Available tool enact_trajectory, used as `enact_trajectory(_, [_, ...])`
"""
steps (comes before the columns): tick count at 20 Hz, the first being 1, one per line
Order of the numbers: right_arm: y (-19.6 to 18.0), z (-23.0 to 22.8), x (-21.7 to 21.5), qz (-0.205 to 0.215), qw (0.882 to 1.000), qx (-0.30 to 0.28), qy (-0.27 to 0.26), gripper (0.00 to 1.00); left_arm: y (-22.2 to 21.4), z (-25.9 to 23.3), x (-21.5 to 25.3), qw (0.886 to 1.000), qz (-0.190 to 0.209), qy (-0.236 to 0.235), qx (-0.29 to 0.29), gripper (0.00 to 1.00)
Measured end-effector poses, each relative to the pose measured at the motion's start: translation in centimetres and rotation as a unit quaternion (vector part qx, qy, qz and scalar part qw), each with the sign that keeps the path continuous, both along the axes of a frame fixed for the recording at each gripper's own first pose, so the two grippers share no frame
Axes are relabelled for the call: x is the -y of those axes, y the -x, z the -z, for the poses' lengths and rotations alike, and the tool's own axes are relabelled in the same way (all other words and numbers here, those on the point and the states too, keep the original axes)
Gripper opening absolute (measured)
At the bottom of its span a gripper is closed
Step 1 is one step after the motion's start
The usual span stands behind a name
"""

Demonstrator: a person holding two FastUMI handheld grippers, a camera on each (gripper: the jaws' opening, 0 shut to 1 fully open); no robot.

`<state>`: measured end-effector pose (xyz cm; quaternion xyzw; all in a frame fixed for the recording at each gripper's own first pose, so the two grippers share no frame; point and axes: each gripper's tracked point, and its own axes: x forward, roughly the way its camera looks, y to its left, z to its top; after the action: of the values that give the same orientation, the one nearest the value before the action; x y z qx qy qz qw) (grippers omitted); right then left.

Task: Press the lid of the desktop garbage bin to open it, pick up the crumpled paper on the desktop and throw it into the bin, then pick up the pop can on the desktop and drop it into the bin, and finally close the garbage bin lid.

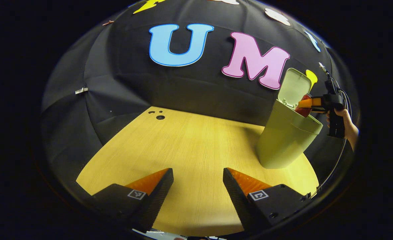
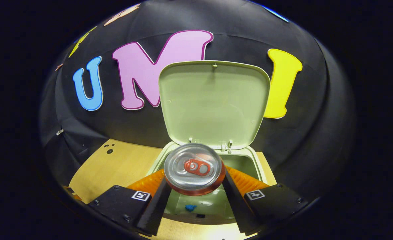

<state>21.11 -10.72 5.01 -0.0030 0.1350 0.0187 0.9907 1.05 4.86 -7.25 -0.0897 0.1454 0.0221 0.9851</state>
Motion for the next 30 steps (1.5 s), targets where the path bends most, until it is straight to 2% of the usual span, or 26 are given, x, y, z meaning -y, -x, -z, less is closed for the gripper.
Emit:
enact_trajectory(2, [0.0, -0.3, 0.1, 0.002, 1.000, 0.006, -0.002, 0.94, 0.2, 0.2, -0.3, 1.000, -0.002, -0.002, -0.002, 0.96])
enact_trajectory(7, [1.0, -2.7, 0.5, 0.011, 0.999, 0.038, -0.006, 0.97, 0.7, 0.6, -0.4, 1.000, -0.004, 0.003, -0.005, 0.96])
enact_trajectory(17, [3.3, -14.6, -0.1, -0.002, 0.988, 0.153, 0.037, 0.96, 0.9, 0.8, 0.0, 1.000, 0.002, 0.007, -0.002, 0.96])
enact_trajectory(22, [2.3, -18.7, -0.3, -0.001, 0.982, 0.181, 0.054, 0.97, 1.0, 0.9, -0.1, 1.000, -0.002, 0.014, -0.001, 0.99])
enact_trajectory(23, [2.0, -19.1, -0.3, 0.001, 0.982, 0.183, 0.052, 0.97, 1.0, 0.9, -0.3, 1.000, -0.004, 0.015, 0.000, 0.96])
enact_trajectory(30, [-1.8, -20.3, 0.3, 0.009, 0.984, 0.177, 0.036, 0.97, 1.7, 0.9, -2.1, 0.999, -0.039, 0.025, 0.003, 0.96])
